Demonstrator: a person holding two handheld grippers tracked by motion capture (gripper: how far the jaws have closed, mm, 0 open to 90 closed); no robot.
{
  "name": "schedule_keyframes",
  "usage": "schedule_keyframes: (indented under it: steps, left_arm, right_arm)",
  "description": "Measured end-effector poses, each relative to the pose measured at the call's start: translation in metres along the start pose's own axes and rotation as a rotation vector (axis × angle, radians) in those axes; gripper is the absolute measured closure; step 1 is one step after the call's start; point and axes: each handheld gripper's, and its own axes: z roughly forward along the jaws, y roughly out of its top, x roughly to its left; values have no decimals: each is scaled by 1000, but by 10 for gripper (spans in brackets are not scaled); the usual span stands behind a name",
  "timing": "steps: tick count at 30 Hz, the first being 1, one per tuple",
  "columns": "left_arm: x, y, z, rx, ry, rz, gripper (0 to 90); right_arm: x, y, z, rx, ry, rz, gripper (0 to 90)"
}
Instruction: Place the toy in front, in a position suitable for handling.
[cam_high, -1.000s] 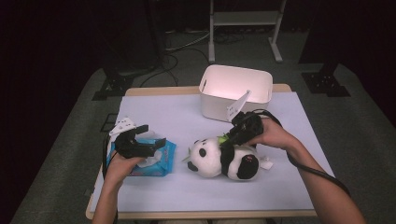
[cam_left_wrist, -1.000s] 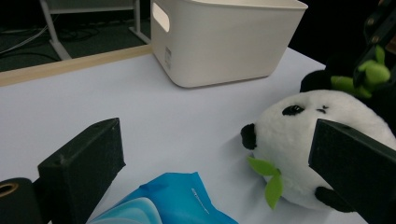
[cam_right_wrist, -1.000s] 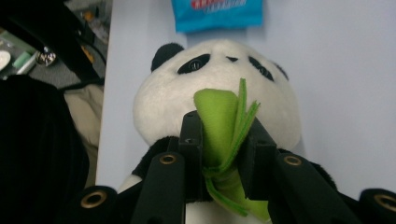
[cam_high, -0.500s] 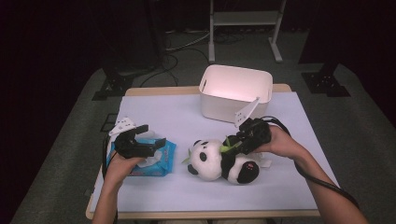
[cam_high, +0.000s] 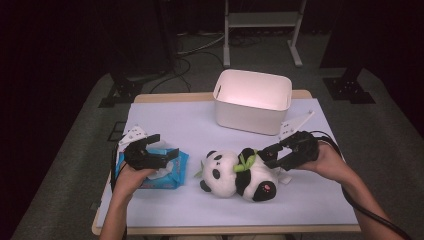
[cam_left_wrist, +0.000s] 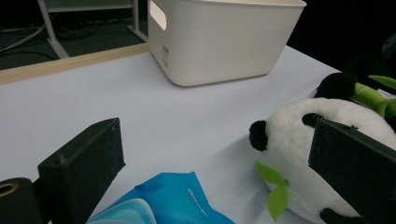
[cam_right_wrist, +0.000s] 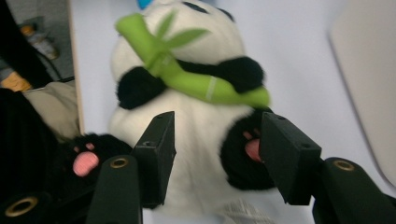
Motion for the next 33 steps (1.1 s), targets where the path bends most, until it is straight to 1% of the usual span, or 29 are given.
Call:
schedule_keyframes:
  steps: [1, 2, 3, 4, 5, 6, 8, 9, 11, 12, 13, 14, 15, 16, 17, 18, 20, 21, 23, 26, 27, 28, 29, 30, 31, 32, 33]
  left_arm:
    - [0, 0, 0, -1, 1, -1, 24]
    - [0, 0, 0, -1, 1, -1, 24]
    - [0, 0, 0, -1, 0, 0, 24]
    - [0, 0, 1, 2, 0, -1, 24]
    - [0, 0, 1, 2, 0, -1, 23]
    - [0, 0, 1, 3, 0, -1, 24]
    - [1, -1, 2, 6, 0, -2, 23]
    - [1, -1, 2, 6, 0, -2, 24]
    - [1, -2, 3, 12, 0, -4, 23]
    - [1, -2, 3, 12, 0, -4, 24]
    - [1, -2, 3, 13, 0, -3, 24]
    - [1, -2, 3, 10, 0, -4, 24]
    - [1, -2, 3, 10, 0, -4, 24]
    - [1, -1, 2, 7, 4, -1, 24]
    - [1, -1, 1, 4, 4, -2, 24]
    - [2, -1, -1, -2, 8, -5, 24]
    - [2, -1, -1, -4, 12, -7, 24]
    - [2, -1, -2, -5, 11, -6, 24]
    - [2, -1, -1, -4, 12, -6, 23]
    - [1, -1, 0, 3, 6, -3, 24]
    - [1, -1, 1, 3, 4, -1, 24]
    - [1, -1, 1, 3, 4, -1, 24]
    - [0, -1, 1, 3, 3, -1, 24]
    - [0, -1, 1, 4, 3, -1, 24]
    - [0, -1, 1, 4, 3, 0, 24]
    - [0, 0, 0, 2, 3, 0, 24]
    - [0, 0, -1, 0, 5, -1, 24]
  right_arm:
    - [-4, -6, -3, -3, -21, 29, 442]
    - [-4, -6, -3, -3, -21, 29, 442]
    - [-6, -9, -3, 1, -30, 41, 433]
    - [-9, -14, -3, 7, -48, 70, 425]
    - [-9, -14, -3, 7, -48, 70, 425]
    - [-12, -18, 0, 17, -64, 90, 416]
    - [-14, -19, 4, 10, -55, 109, 410]
    - [-14, -19, 4, 10, -55, 109, 410]
    - [-17, -19, 15, 24, -51, 118, 395]
    - [-18, -18, 20, 27, -34, 122, 391]
    - [-18, -18, 20, 27, -34, 122, 391]
    - [-19, -17, 31, 42, -35, 123, 424]
    - [-19, -17, 31, 42, -35, 123, 424]
    - [-22, -17, 35, 34, -49, 127, 486]
    - [-22, -17, 35, 34, -49, 127, 486]
    - [-28, -19, 35, 4, -36, 142, 549]
    - [-30, -20, 35, -4, -29, 144, 558]
    - [-33, -22, 34, -17, -24, 147, 582]
    - [-36, -21, 32, -26, -23, 133, 593]
    - [-41, -14, 27, -10, -39, 110, 597]
    - [-44, -11, 24, -10, -38, 109, 597]
    - [-44, -11, 24, -10, -38, 109, 597]
    - [-49, -7, 23, 12, -41, 115, 575]
    - [-51, -7, 26, 40, -45, 121, 547]
    - [-51, -7, 26, 40, -45, 121, 547]
    - [-50, -7, 30, 69, -39, 132, 517]
    - [-49, -10, 33, 74, -46, 134, 492]
